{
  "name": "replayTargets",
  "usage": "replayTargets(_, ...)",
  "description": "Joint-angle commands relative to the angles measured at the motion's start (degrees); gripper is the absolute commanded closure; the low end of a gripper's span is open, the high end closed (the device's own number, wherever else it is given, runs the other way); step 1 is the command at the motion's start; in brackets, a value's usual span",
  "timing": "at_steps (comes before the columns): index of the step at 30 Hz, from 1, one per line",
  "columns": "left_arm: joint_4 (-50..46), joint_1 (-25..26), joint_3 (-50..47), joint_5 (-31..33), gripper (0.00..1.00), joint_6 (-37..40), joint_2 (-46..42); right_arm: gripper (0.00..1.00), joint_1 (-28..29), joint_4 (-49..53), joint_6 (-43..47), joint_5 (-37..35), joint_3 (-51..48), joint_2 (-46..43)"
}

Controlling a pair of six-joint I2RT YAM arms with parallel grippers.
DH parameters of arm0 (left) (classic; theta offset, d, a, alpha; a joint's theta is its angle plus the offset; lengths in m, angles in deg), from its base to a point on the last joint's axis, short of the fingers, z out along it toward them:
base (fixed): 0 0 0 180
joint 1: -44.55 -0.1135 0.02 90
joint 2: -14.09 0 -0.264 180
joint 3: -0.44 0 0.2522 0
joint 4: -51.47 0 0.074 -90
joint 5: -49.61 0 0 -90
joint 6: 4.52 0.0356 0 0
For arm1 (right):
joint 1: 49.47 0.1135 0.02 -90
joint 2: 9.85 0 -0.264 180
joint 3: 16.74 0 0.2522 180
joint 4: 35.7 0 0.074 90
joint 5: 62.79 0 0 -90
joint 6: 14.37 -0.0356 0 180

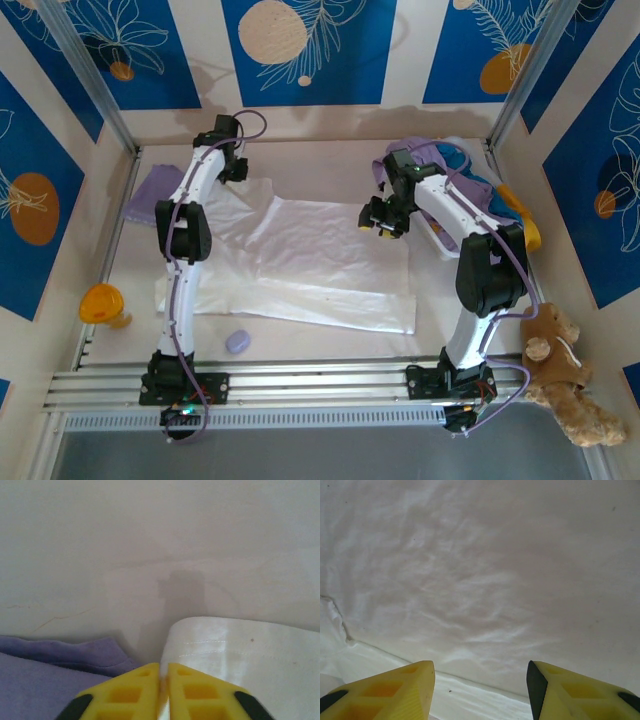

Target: Fold and stack the t-shirts

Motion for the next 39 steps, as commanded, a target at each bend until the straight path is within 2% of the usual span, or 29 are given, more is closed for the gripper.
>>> replayTargets(1, -1.6, -0.7, 1.8, -0.6, 0.92, -0.1, 1.0, 0.47, -1.1, 1.9, 1.8, 0.0, 3.4, 1.8)
replayTargets(3, -1.8, -0.7, 1.7, -1.4, 0.95, -0.6, 0.9, 0.47, -1.5, 2.5, 2.2, -0.3, 5.1, 2.9)
replayTargets(6, -2.0, -0.7, 1.7, -2.1, 0.87, -1.3, 0.8, 0.47, -1.7, 3.4, 2.5, -0.3, 7.5, 4.3)
replayTargets(7, -2.2, -0.7, 1.7, -2.3, 0.88, -1.5, 0.8, 0.47, -1.7, 3.4, 2.5, -0.2, 7.9, 4.5)
replayTargets(9, -2.2, -0.7, 1.7, -2.8, 1.0, -1.8, 0.9, 0.47, -1.6, 3.1, 2.4, -0.2, 8.2, 4.6)
replayTargets(16, -3.0, -0.7, 1.5, -4.2, 1.0, -2.9, -1.8, 0.48, -1.3, 4.6, 1.7, -8.1, 12.6, 9.0)
replayTargets(18, -2.9, -0.7, 1.1, -4.3, 1.0, -2.8, -3.2, 0.51, -1.1, 4.9, 1.9, -11.6, 14.7, 10.9)
replayTargets(23, -2.8, -0.7, -0.1, -4.6, 1.0, -2.9, -6.3, 0.72, -0.6, 9.5, 4.4, -20.7, 22.4, 17.6)
replayTargets(26, -3.0, -0.7, -0.8, -4.8, 1.0, -2.9, -7.2, 0.8, 0.0, 11.0, 6.5, -25.6, 24.6, 20.1)
replayTargets(39, -2.9, -0.7, -3.1, -5.9, 1.0, -3.1, -9.2, 0.8, 1.2, 10.8, 13.8, -33.8, 30.0, 28.3)
